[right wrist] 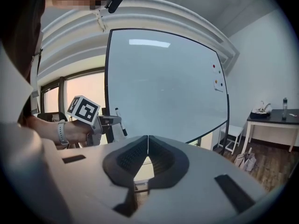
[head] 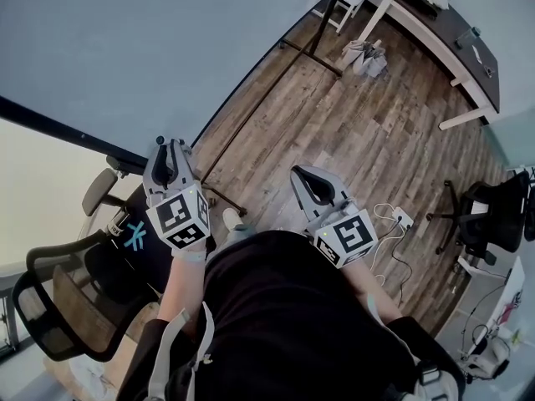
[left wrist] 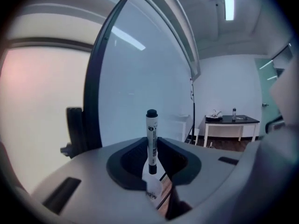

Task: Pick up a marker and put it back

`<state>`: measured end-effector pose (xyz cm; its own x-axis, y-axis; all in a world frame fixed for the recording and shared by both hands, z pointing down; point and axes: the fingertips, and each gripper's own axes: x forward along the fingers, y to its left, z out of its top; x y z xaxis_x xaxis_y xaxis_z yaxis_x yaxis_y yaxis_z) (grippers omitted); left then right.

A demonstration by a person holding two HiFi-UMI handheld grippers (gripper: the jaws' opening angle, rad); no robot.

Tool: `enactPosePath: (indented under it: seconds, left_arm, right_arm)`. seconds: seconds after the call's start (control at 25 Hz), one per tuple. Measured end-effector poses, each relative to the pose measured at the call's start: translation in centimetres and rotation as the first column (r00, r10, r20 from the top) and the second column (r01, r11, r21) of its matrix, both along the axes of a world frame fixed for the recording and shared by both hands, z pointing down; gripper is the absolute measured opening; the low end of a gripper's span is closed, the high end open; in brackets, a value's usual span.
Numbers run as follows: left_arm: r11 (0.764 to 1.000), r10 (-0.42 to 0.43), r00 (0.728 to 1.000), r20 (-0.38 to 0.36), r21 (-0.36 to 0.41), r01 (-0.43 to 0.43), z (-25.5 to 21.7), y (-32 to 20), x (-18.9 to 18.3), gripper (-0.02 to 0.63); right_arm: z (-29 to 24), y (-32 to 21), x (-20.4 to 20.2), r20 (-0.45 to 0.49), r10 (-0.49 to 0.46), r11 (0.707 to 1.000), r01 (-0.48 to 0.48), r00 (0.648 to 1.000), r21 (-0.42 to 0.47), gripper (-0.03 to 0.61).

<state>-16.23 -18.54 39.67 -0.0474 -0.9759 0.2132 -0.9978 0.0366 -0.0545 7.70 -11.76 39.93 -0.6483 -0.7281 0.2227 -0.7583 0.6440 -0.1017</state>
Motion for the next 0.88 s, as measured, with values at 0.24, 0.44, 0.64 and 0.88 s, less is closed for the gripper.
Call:
enactPosePath:
  seconds: [0.24, 0.44, 0.64, 0.88]
  left_arm:
    - [0.985, 0.16, 0.986, 0.055, 0.06, -0.163, -3.4, -0.6, 4.3, 0.071]
    - [0.941, 0.326, 0.944, 0.049, 0.074, -0.329, -4.6, -1.3, 8.6, 0.071]
    - [0.878, 0.471, 0.881, 0.052, 0.074, -0.473, -4.9, -0.9, 13.0, 0.071]
    - [0.786, 0.616, 0.788, 0.005, 0.072, -0.615, -4.4, 0.4, 17.2, 0.071]
  right_arm:
    - [-1.5, -0.4, 1.5, 0.015, 0.06, 0.998, -0.06, 0.998, 0.037, 0.017]
    - [-2.6, -0.5, 3.6, 0.023, 0.133, 0.989, -0.134, 0.991, 0.063, 0.017]
    - [-3.3, 0.3, 5.9, 0.025, 0.202, 0.976, -0.203, 0.979, 0.08, 0.017]
    - [-3.3, 1.8, 7.7, 0.024, 0.264, 0.961, -0.265, 0.964, 0.078, 0.017]
